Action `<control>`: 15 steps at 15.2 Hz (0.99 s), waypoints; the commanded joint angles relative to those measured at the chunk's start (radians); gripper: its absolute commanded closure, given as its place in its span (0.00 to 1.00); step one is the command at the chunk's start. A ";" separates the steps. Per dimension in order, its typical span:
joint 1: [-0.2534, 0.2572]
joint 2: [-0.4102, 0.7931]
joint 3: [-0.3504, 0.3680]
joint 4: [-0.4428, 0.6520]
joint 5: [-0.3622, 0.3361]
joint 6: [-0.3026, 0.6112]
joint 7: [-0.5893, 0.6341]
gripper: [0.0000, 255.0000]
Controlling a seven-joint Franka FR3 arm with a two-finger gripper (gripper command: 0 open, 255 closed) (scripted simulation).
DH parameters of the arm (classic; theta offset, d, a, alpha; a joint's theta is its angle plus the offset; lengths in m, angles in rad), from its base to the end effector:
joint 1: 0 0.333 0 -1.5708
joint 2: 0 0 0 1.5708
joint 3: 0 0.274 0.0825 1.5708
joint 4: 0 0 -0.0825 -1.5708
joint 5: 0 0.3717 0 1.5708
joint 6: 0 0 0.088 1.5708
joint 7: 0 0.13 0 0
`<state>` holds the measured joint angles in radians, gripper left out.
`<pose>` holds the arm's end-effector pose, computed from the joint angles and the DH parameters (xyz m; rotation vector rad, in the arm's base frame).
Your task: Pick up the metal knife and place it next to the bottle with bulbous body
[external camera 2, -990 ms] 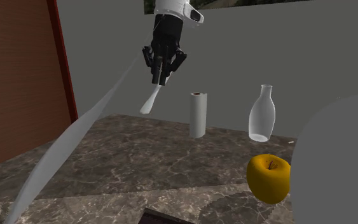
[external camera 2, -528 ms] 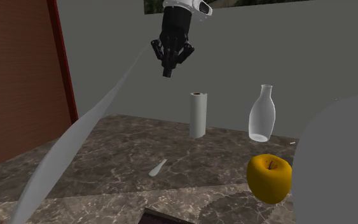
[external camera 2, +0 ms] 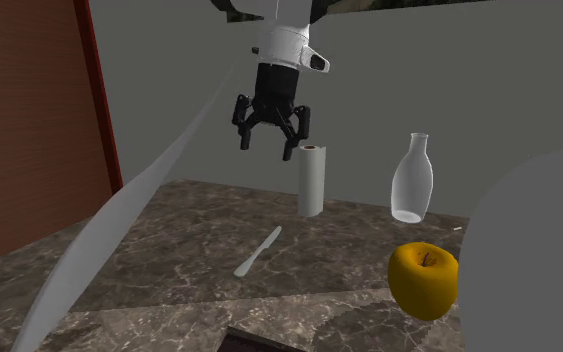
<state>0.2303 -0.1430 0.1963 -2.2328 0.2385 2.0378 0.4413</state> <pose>0.4373 0.2187 0.3689 -2.9863 0.1957 0.1866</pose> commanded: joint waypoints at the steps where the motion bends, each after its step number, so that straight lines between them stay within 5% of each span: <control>1: 0.003 0.026 0.007 -0.037 -0.003 0.094 -0.009 0.00; 15: 0.030 0.425 0.005 -0.110 -0.083 0.740 -0.044 0.00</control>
<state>0.2548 0.2524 0.2042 -2.3415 0.1637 2.7304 0.3953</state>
